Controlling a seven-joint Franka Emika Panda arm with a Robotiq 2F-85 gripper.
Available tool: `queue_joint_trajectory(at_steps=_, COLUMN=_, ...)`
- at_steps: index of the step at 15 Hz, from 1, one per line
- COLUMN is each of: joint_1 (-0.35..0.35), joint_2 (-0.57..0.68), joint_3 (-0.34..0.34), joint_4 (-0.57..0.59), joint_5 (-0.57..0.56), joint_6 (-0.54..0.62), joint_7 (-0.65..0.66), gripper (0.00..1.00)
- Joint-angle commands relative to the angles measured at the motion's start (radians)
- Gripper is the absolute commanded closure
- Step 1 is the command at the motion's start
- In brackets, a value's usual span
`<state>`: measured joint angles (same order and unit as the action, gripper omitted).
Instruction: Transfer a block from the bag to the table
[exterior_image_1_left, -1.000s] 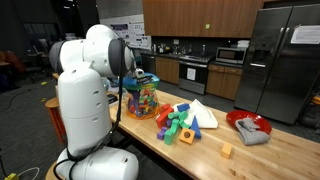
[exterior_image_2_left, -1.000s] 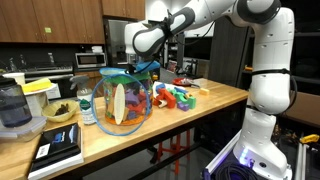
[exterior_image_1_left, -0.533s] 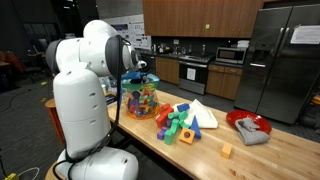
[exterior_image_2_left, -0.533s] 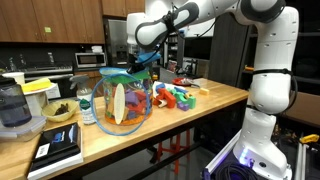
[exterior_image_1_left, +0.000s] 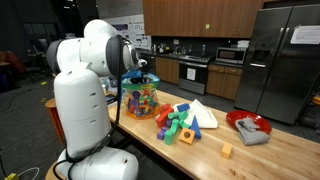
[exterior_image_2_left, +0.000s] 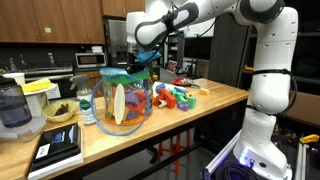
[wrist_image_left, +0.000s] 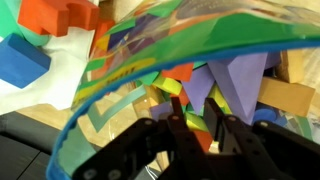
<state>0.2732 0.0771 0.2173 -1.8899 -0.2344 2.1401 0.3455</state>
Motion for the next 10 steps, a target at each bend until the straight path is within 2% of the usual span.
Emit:
queue_joint_trajectory(at_steps=1, joint_1=-0.001, joint_2=0.004, joint_3=0.003, joint_4=0.007, joint_5=-0.003, joint_6=-0.004, joint_7=0.002, gripper=0.42)
queue_joint_trajectory(at_steps=3, joint_1=0.001, joint_2=0.009, joint_3=0.005, joint_4=0.008, joint_5=-0.003, joint_6=-0.001, joint_7=0.001, gripper=0.33)
queue_joint_trajectory(at_steps=7, joint_1=0.008, joint_2=0.023, joint_3=0.011, joint_4=0.007, joint_5=0.002, joint_6=0.007, joint_7=-0.001, gripper=0.06)
queue_joint_trajectory(at_steps=8, joint_1=0.009, joint_2=0.025, joint_3=0.014, joint_4=0.003, joint_5=0.005, joint_6=0.010, joint_7=-0.003, gripper=0.02)
queue_joint_trajectory(at_steps=10, joint_1=0.012, joint_2=0.033, joint_3=0.018, joint_4=0.001, joint_5=0.009, joint_6=0.014, joint_7=-0.002, gripper=0.00)
